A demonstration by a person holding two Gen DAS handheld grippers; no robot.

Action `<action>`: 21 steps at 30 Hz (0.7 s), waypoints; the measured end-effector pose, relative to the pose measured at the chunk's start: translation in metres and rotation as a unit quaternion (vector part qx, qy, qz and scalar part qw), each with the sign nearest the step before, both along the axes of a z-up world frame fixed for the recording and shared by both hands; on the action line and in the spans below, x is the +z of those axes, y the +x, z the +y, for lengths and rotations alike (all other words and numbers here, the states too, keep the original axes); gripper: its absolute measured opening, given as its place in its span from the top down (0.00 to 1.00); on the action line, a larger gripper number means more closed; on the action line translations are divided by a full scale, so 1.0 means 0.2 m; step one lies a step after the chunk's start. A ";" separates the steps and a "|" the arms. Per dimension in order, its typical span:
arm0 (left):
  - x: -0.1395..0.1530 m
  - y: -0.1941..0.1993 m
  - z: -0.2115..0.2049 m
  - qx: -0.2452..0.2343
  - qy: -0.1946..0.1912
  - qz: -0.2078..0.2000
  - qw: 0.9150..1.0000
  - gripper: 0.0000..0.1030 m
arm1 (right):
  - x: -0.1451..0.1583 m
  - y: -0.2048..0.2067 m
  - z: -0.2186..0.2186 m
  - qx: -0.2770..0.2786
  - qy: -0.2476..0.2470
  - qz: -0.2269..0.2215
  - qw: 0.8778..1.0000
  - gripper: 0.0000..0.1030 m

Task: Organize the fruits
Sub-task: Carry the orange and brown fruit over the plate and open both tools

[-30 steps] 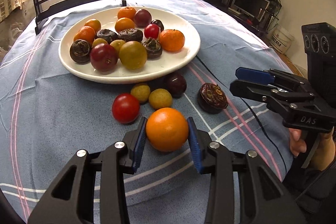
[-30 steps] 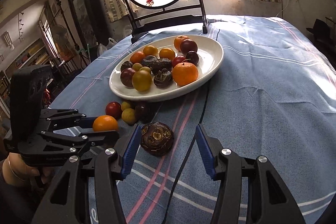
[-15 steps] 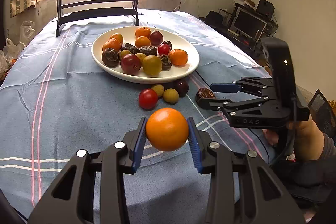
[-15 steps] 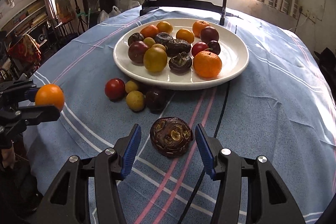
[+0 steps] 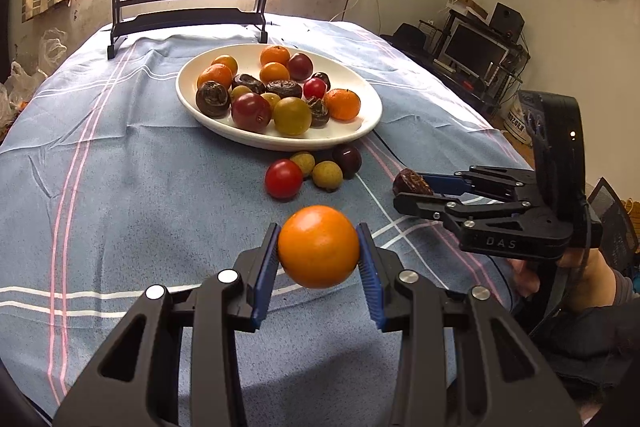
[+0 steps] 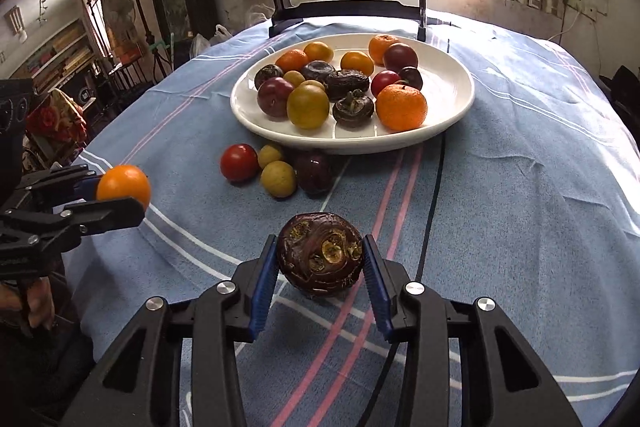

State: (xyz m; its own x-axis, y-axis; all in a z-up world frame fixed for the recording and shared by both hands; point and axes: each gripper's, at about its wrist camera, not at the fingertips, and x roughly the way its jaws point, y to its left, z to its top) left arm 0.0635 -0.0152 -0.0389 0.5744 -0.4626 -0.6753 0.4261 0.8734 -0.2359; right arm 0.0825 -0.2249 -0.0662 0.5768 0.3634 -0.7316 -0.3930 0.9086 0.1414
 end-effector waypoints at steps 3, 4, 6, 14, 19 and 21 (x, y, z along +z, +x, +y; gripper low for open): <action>0.00 -0.01 0.00 0.001 -0.003 -0.003 1.000 0.64 | 0.03 -0.04 -0.05 -0.010 0.025 -0.005 1.000 0.60; 0.00 0.00 0.00 0.002 -0.005 -0.003 1.000 0.64 | 0.04 -0.05 -0.07 -0.014 0.028 -0.008 0.999 0.60; 0.01 0.02 0.01 0.005 -0.013 -0.002 1.000 0.64 | 0.07 -0.06 -0.10 -0.022 0.036 -0.016 0.999 0.60; 0.25 0.35 -0.05 0.010 0.001 -0.036 0.999 0.64 | 0.44 0.13 -0.21 -0.044 0.071 -0.071 0.994 0.60; 0.29 0.67 -0.13 0.027 0.008 -0.024 0.999 0.64 | 0.49 0.44 -0.17 -0.054 0.074 -0.062 0.994 0.60; 0.28 0.78 -0.14 0.039 0.008 -0.021 0.999 0.64 | 0.47 0.54 -0.14 -0.058 0.061 -0.060 0.995 0.60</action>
